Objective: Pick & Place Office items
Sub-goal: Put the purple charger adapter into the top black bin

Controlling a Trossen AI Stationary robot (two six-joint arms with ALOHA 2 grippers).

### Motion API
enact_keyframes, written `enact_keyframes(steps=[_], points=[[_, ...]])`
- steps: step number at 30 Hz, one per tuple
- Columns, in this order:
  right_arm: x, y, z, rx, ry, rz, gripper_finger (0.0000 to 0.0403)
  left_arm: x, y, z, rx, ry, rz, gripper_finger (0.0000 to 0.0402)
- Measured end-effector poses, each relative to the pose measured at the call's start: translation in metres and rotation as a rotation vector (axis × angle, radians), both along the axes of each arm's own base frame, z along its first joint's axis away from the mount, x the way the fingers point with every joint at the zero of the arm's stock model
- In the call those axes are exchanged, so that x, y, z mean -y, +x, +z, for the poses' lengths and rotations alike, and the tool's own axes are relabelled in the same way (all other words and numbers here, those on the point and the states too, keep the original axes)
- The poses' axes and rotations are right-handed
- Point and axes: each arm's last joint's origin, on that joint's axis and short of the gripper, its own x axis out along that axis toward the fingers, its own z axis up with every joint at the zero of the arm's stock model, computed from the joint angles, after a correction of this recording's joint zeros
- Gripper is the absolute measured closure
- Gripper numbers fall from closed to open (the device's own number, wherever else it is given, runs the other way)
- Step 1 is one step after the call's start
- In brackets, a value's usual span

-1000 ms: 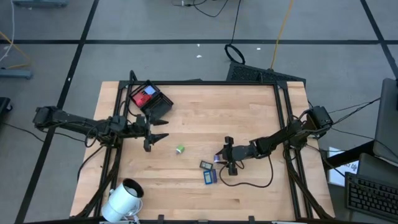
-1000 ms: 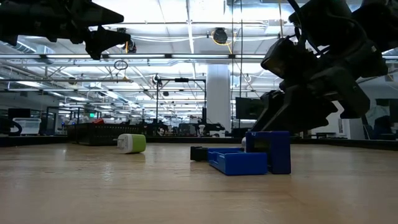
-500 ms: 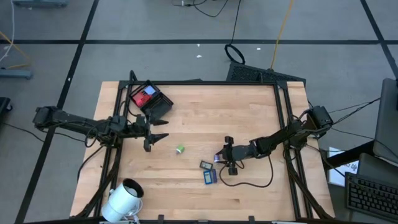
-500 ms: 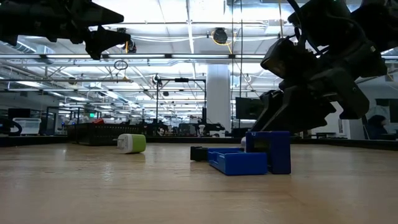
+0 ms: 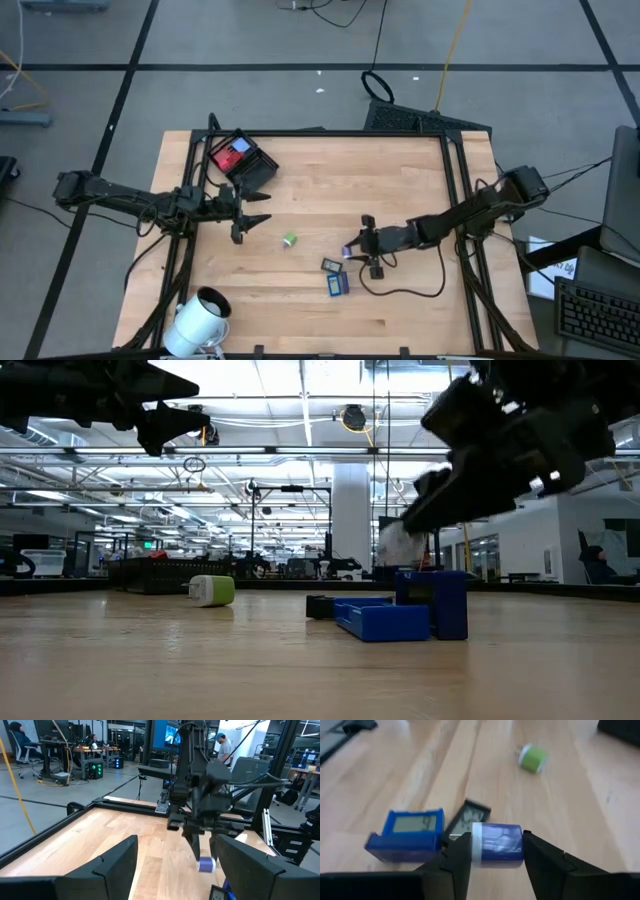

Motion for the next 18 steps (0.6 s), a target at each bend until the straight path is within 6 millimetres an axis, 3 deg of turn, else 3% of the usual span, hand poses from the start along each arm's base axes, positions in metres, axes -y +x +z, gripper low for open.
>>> enact_keyframes(steps=[12,18], points=[[0.003,-0.010,0.058,0.300,-0.087,0.063,0.0258,-0.001,0.000,0.005,0.063,-0.059,0.018,0.0131],[0.005,-0.017,0.087,0.494,-0.140,0.072,0.0253,-0.003,0.004,0.004,0.094,-0.240,0.125,0.0131]])
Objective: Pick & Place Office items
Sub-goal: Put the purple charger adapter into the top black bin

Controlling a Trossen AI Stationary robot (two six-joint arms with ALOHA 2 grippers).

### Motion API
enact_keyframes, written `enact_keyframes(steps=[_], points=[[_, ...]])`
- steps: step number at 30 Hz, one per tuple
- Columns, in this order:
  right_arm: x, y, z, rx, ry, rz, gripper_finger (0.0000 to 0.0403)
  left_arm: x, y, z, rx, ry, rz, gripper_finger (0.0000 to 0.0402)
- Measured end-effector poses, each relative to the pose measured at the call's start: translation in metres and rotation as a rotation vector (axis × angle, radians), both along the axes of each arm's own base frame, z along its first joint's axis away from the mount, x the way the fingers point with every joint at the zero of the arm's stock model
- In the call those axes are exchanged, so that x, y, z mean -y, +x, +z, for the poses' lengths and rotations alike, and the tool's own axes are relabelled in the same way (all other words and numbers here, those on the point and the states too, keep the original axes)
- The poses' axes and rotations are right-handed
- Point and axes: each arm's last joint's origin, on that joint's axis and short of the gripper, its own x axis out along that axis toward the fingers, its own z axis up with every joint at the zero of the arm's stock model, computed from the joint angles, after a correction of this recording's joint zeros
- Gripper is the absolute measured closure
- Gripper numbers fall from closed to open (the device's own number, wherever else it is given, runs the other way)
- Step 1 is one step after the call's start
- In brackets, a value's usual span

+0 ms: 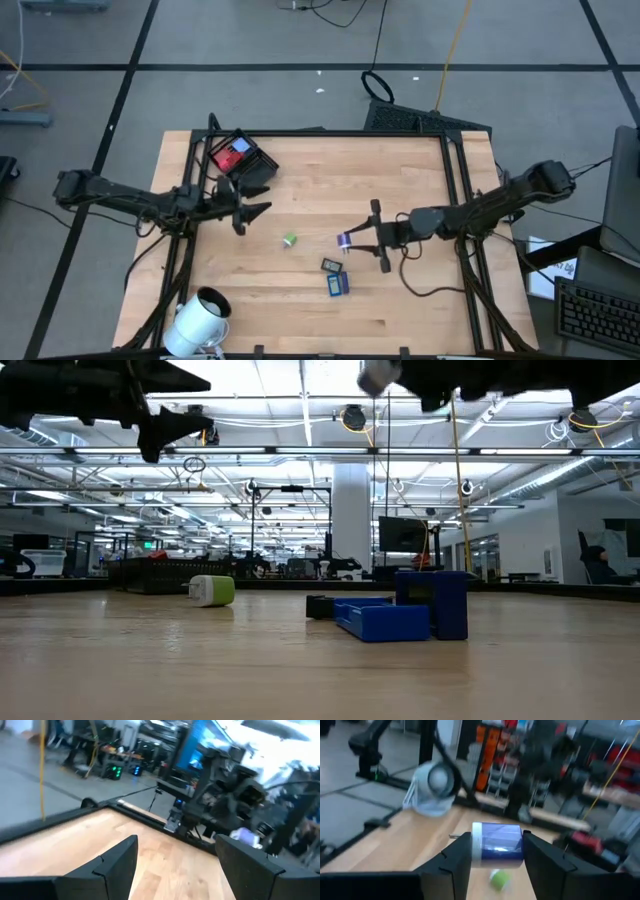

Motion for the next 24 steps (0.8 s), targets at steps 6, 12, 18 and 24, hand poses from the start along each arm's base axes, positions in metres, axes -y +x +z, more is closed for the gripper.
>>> enact_keyframes(steps=[6,12,18,24], points=[[0.001,-0.002,0.011,0.093,-0.059,-0.018,0.0258,0.000,0.009,-0.003,0.064,-0.187,0.033,0.0131],[0.003,-0.002,0.008,0.070,-0.109,-0.091,0.0253,0.002,0.024,-0.006,0.121,-0.320,0.009,0.0131],[0.003,-0.002,0.009,0.078,-0.158,-0.102,0.0258,0.005,0.053,-0.012,0.058,-0.411,0.015,0.0131],[0.003,-0.002,0.009,0.079,-0.162,-0.101,0.0252,0.011,0.095,-0.010,0.017,-0.507,-0.046,0.0131]])
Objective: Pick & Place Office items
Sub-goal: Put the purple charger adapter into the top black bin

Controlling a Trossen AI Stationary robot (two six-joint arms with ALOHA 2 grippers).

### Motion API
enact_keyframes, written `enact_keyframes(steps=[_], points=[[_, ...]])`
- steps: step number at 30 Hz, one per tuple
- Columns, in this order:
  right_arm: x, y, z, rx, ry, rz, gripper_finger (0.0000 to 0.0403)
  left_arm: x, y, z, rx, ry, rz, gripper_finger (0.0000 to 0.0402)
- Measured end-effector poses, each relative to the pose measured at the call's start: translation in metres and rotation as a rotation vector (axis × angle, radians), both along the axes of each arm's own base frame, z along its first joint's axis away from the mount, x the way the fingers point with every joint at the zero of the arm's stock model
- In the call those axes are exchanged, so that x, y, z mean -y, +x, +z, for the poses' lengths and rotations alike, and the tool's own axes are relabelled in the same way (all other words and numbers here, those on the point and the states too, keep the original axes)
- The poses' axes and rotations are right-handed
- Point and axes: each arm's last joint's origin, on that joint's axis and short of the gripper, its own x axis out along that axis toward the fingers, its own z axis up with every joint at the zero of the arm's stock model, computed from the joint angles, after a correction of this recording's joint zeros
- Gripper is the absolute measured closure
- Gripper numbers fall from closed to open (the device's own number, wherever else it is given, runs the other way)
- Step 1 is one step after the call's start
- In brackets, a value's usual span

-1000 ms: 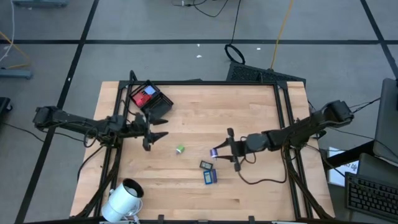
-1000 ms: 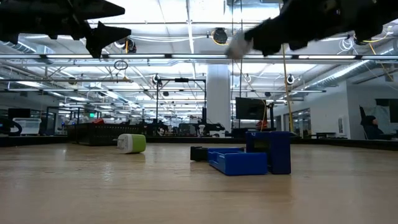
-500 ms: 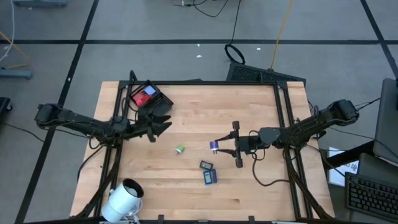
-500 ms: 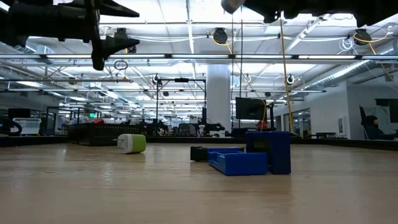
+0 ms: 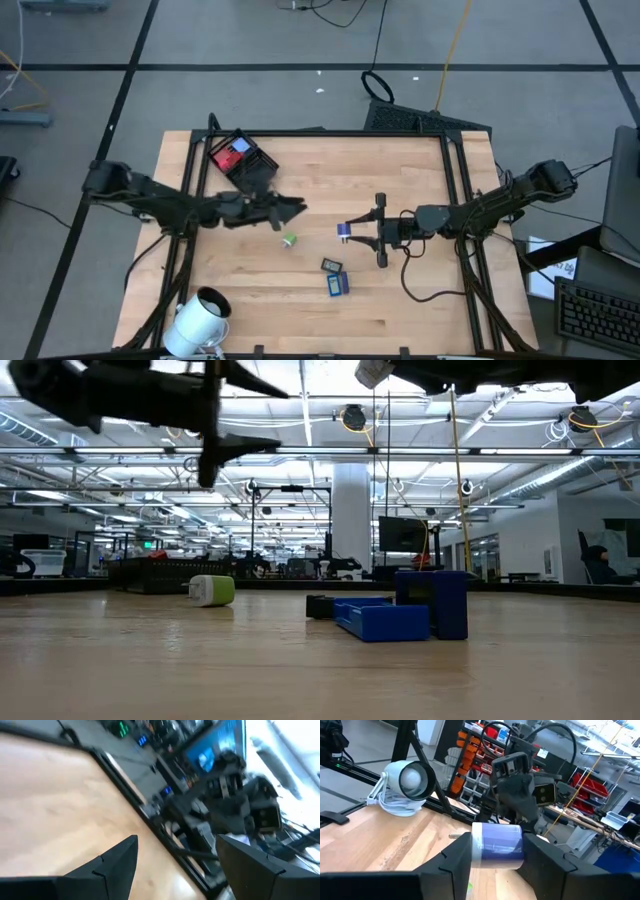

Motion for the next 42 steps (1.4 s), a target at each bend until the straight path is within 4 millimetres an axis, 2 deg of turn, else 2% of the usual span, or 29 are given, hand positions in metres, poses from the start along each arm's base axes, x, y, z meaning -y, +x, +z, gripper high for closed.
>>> enact_keyframes(steps=[8,14,21,28,42], points=[[0.000,0.000,0.000,-0.002,-0.015,-0.002,0.0255,0.013,0.056,0.015,0.024,0.018,-0.216,0.0131],[0.001,0.000,-0.002,-0.019,-0.020,-0.023,0.0254,0.018,0.079,0.017,0.029,0.033,-0.328,0.0131],[0.001,0.000,-0.002,-0.023,-0.021,-0.053,0.0251,0.018,0.086,0.009,-0.001,0.022,-0.287,0.0131],[0.002,0.000,-0.002,-0.027,-0.022,-0.059,0.0256,0.015,0.086,0.010,0.010,0.002,-0.178,0.0131],[0.001,0.004,-0.007,-0.031,-0.046,-0.057,0.0254,0.015,0.086,0.010,0.011,-0.026,-0.170,0.0131]])
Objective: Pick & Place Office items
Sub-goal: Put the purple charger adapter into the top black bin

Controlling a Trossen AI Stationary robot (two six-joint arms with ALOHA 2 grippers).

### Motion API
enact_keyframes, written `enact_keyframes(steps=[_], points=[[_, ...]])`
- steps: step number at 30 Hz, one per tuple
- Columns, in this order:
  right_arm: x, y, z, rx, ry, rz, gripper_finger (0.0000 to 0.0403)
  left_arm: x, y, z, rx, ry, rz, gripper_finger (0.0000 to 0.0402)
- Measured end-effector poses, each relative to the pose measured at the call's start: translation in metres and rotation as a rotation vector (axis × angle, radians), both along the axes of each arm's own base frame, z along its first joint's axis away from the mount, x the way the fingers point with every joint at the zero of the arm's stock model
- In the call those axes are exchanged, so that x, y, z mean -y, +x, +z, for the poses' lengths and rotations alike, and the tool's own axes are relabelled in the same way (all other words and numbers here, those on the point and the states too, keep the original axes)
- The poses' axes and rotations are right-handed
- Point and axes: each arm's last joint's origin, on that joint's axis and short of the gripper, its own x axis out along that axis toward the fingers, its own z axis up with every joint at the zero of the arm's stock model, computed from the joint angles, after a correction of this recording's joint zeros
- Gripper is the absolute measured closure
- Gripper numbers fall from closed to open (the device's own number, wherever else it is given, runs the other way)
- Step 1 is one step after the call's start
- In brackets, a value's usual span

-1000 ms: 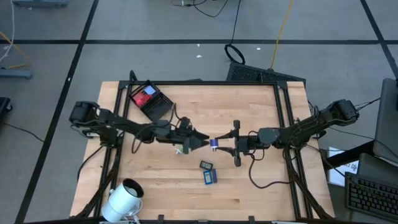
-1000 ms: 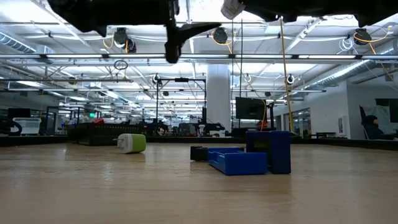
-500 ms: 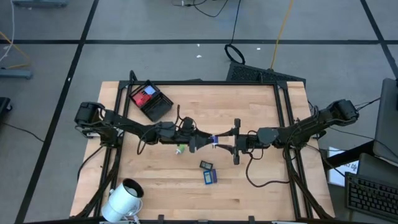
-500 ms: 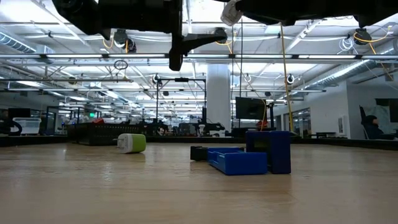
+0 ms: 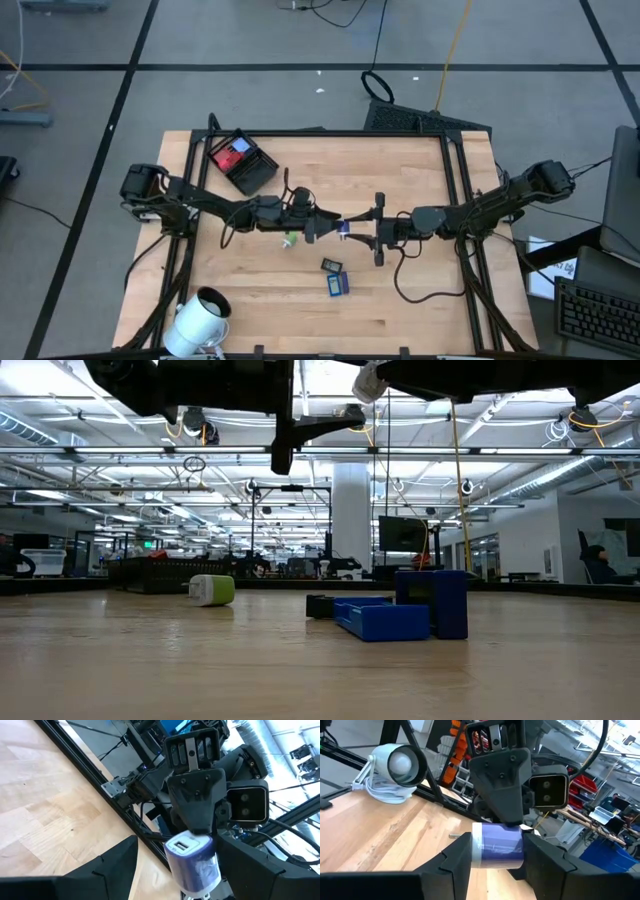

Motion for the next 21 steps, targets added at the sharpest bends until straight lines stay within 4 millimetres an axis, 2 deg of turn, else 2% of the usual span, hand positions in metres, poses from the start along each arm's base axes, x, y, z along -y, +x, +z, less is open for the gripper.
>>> enact_keyframes(steps=[10,16,21], points=[[0.001,0.000,0.000,-0.002,-0.011,-0.047,0.0254,0.008,0.000,0.002,0.003,0.140,-0.021,0.0131],[0.001,0.002,-0.003,-0.006,-0.013,-0.047,0.0249,0.008,0.004,0.010,0.022,0.401,-0.005,0.0131],[0.001,0.002,-0.002,-0.001,-0.021,-0.049,0.0253,0.008,0.005,0.011,0.019,0.425,-0.005,0.0131]])
